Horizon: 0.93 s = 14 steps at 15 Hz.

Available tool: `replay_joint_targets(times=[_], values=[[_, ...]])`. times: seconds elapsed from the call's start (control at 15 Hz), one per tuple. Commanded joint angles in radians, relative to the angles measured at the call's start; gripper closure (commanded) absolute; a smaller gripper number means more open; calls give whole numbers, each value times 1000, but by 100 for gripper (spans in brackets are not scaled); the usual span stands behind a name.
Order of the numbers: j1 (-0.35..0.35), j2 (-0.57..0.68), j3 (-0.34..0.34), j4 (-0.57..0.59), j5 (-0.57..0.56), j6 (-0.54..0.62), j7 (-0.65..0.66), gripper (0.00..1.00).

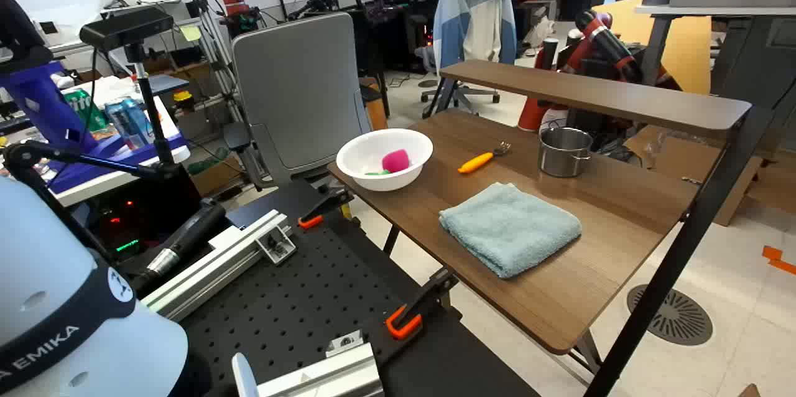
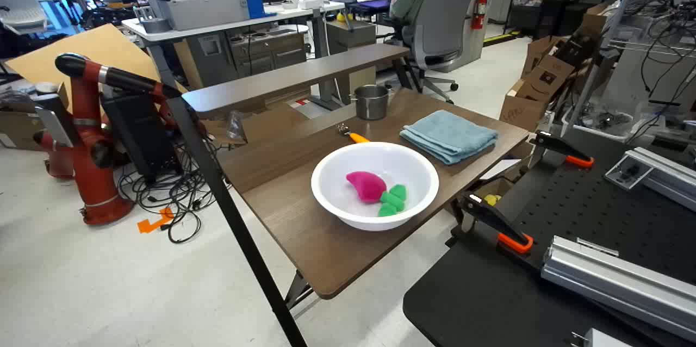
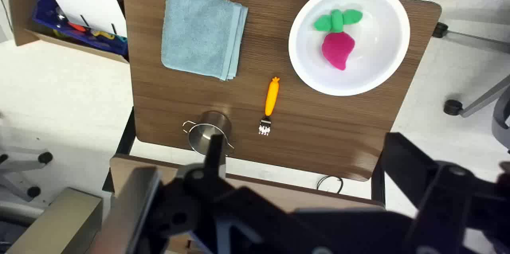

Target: Move the bowl to the left

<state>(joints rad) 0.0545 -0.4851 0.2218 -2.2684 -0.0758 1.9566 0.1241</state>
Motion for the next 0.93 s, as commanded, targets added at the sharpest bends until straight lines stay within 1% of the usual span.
replay_joint_targets(times=[0.0, 0.87], values=[[21, 3, -17, 2, -10, -3, 9, 0], [21, 3, -17, 2, -10, -3, 9, 0]])
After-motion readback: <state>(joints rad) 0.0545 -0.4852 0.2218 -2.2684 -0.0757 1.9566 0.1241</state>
